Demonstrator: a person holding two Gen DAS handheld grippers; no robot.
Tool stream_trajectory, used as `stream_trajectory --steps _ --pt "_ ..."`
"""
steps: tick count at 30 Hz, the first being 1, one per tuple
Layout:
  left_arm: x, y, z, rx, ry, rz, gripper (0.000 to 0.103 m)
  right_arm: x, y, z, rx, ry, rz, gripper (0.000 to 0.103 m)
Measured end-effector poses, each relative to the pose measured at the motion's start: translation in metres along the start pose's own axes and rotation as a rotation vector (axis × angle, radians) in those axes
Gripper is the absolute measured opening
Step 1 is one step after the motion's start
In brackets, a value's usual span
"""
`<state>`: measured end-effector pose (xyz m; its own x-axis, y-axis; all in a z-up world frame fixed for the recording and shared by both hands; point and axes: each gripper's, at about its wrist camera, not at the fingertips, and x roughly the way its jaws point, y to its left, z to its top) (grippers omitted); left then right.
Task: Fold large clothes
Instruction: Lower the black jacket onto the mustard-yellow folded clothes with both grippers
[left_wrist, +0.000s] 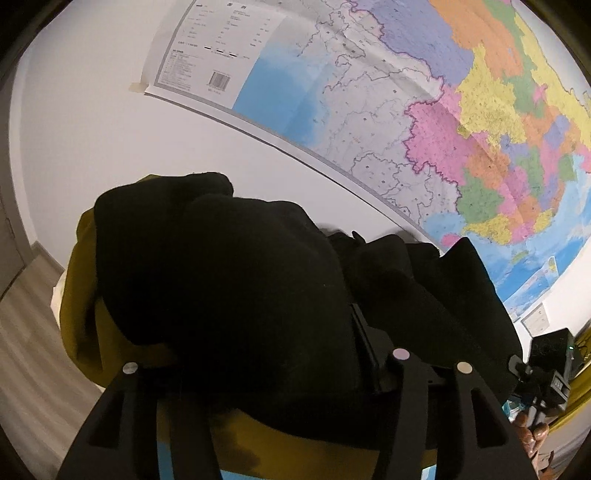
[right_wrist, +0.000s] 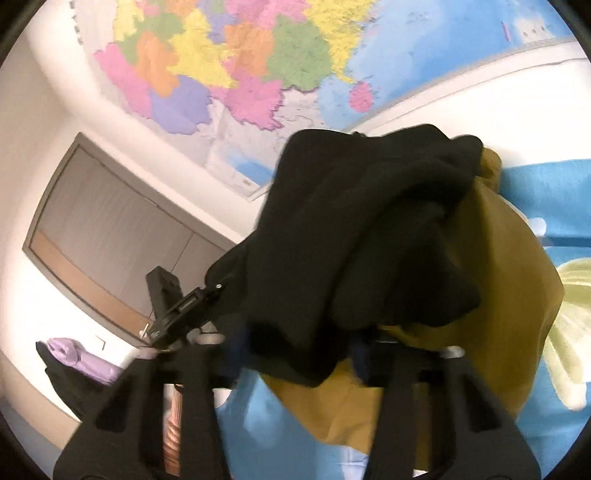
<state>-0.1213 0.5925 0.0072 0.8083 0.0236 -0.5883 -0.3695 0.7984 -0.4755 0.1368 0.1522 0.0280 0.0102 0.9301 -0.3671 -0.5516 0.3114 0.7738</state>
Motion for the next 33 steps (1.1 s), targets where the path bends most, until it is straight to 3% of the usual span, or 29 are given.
stream_trajectory --steps 4,8,12,21,25,29,33 --pt "0.000 -0.001 -0.006 0.015 -0.003 0.055 0.056 -0.015 0.035 -0.018 -0.136 -0.056 -0.038 0.025" --pt "0.007 -0.007 -0.017 0.058 -0.009 0.136 0.063 -0.013 0.009 -0.038 -0.041 0.023 -0.080 0.025" --pt "0.014 -0.017 -0.027 0.095 -0.021 0.225 0.066 -0.002 -0.005 -0.046 0.011 0.054 -0.076 0.031" --pt "-0.013 -0.036 -0.041 0.141 -0.108 0.355 0.072 -0.015 0.020 -0.039 -0.123 0.036 -0.196 0.047" --pt "-0.031 -0.047 -0.051 0.181 -0.152 0.375 0.075 -0.022 0.030 -0.042 -0.200 0.035 -0.255 0.047" --pt "-0.046 -0.062 -0.065 0.242 -0.193 0.368 0.081 -0.035 0.035 -0.047 -0.268 0.004 -0.316 0.062" --pt "-0.056 -0.079 -0.078 0.297 -0.213 0.361 0.082 -0.050 0.048 -0.046 -0.341 -0.031 -0.349 0.062"
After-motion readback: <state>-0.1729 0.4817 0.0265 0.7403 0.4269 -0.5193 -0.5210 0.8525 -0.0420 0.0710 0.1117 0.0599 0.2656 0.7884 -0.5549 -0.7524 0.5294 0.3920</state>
